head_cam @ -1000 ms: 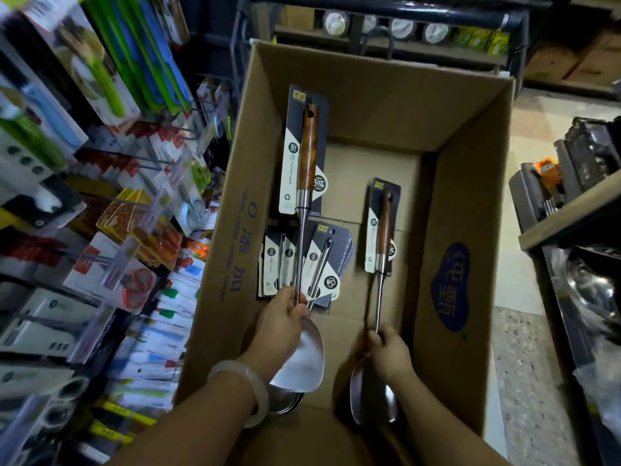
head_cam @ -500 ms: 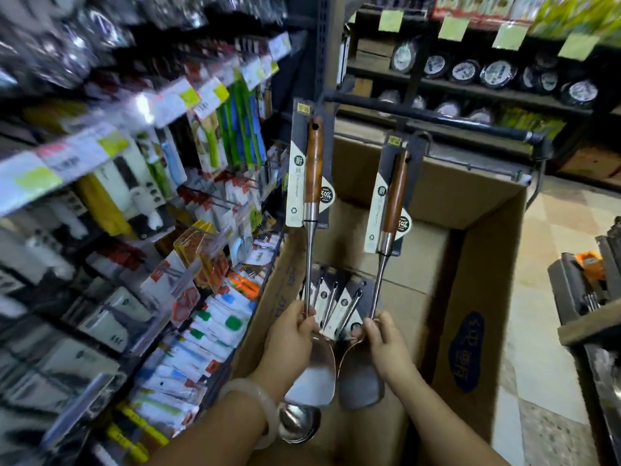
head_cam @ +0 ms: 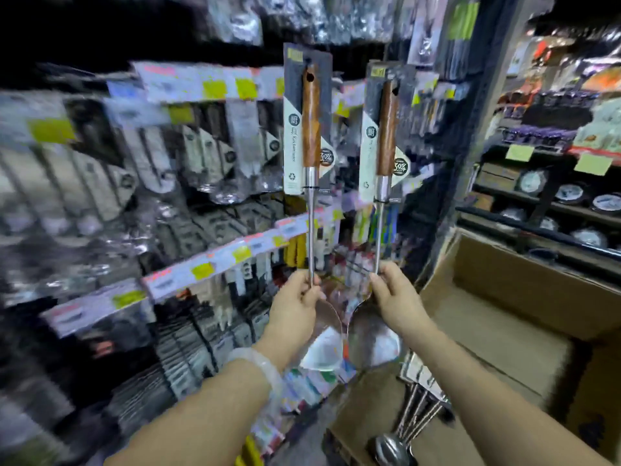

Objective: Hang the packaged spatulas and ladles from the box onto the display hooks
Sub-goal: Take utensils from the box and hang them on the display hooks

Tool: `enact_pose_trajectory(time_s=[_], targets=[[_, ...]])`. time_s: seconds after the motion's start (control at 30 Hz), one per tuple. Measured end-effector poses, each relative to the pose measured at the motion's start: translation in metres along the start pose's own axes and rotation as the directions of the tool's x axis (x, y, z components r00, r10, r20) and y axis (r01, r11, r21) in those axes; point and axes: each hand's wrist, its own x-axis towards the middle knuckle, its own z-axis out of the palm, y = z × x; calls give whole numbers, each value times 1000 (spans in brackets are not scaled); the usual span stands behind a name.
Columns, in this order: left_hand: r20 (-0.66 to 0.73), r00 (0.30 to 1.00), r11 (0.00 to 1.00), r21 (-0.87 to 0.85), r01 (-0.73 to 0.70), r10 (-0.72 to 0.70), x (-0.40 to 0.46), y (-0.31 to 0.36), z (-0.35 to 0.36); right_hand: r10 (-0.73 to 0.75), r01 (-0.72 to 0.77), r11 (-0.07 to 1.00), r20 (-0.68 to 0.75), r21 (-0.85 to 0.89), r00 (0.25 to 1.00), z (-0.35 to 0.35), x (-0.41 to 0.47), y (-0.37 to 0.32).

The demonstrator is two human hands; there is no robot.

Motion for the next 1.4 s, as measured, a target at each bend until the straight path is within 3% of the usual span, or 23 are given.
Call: enact_pose_trajectory(time_s=[0.17,0.33,0.53,0.63,0.73,0.93,1.1,1.3,1.4], targets=[[-270,963,995,92,34,-8,-92,11,-136,-169,159,984,155,77,973,78,-54,-121],[-554,832,980,171,101,11,-209,26,-281,-353,295,930,312,219,882,161,-141,-259],[-777,622,939,278,203,96,-362,51,-429,-568,405,819,471,407,675,266,-248,-413],[-859,506,936,237,260,77,-439,61,-487,-665,436,746,518,504,538,314,-312,-481],[-915,399,919,207,337,59,-513,61,-539,-728,432,685,541,587,420,359,-376,-536],[-969,236,892,169,419,73,-629,50,-658,-788,435,612,557,661,263,453,-480,-638],[-979,169,888,175,426,112,-680,55,-774,-820,479,563,524,673,229,528,-531,-739],[-983,129,912,170,374,130,-706,63,-895,-827,459,561,498,689,262,574,-573,-840],[-978,162,924,181,337,132,-712,61,-945,-814,464,578,510,671,278,593,-590,-870]])
